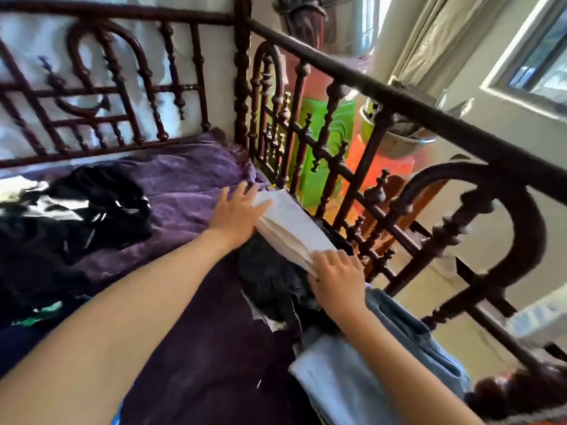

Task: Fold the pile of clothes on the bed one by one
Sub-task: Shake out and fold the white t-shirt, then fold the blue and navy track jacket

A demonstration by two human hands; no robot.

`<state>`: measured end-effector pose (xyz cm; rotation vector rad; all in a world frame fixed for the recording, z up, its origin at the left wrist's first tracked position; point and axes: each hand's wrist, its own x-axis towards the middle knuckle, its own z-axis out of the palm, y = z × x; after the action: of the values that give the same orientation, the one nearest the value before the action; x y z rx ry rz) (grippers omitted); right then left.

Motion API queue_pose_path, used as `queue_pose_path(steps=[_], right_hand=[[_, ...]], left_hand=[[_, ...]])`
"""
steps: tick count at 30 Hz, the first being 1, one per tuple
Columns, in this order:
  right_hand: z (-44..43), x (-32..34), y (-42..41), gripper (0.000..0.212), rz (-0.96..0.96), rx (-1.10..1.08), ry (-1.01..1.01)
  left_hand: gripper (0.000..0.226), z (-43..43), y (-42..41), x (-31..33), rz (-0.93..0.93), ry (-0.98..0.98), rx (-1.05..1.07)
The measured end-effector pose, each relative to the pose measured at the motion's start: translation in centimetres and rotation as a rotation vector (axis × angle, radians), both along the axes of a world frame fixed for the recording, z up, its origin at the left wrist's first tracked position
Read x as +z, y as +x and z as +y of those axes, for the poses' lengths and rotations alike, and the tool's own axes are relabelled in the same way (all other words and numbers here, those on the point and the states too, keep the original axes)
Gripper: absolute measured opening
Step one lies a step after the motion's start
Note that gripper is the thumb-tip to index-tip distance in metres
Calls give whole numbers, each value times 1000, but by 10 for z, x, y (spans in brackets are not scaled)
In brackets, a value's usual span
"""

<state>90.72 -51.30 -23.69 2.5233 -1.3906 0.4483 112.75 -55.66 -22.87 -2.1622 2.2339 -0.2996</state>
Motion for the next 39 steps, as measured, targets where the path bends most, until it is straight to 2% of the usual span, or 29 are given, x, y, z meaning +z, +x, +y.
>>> queue_pose_path(steps=[3, 5, 7, 10, 14, 19, 23, 26, 30, 34, 39], right_hand=[[-21, -42, -7, 74, 353, 58, 489], [-24, -76, -5, 73, 372, 58, 659], [-28, -98, -3, 67, 355, 66, 697], [-24, -107, 13, 62, 406, 170, 660], [-9, -97, 42, 56, 400, 262, 628], [35, -72, 83, 45, 267, 459, 457], [88, -52, 113, 39, 162, 595, 326], [133, -29, 133, 30, 131, 688, 151], [203, -10, 158, 36, 17, 861, 3], [277, 4, 189, 33, -125, 1080, -47], [363, 31, 224, 36, -139, 1218, -63]], left_hand=[[86, 1, -19, -27, -79, 353, 145], [90, 15, -26, -52, -10, 503, 169], [86, 37, -24, -70, 44, 586, 213], [80, 74, -6, -77, 59, 622, 317], [73, 115, 21, -60, 122, 502, 448], [70, 198, 56, -36, 138, 378, 614], [68, 285, 84, -19, 133, 271, 753], [66, 354, 99, -8, 157, 190, 847], [66, 458, 107, 2, 123, 75, 944], [63, 570, 113, 11, 136, -18, 1066], [60, 687, 116, 26, 155, -147, 1240]])
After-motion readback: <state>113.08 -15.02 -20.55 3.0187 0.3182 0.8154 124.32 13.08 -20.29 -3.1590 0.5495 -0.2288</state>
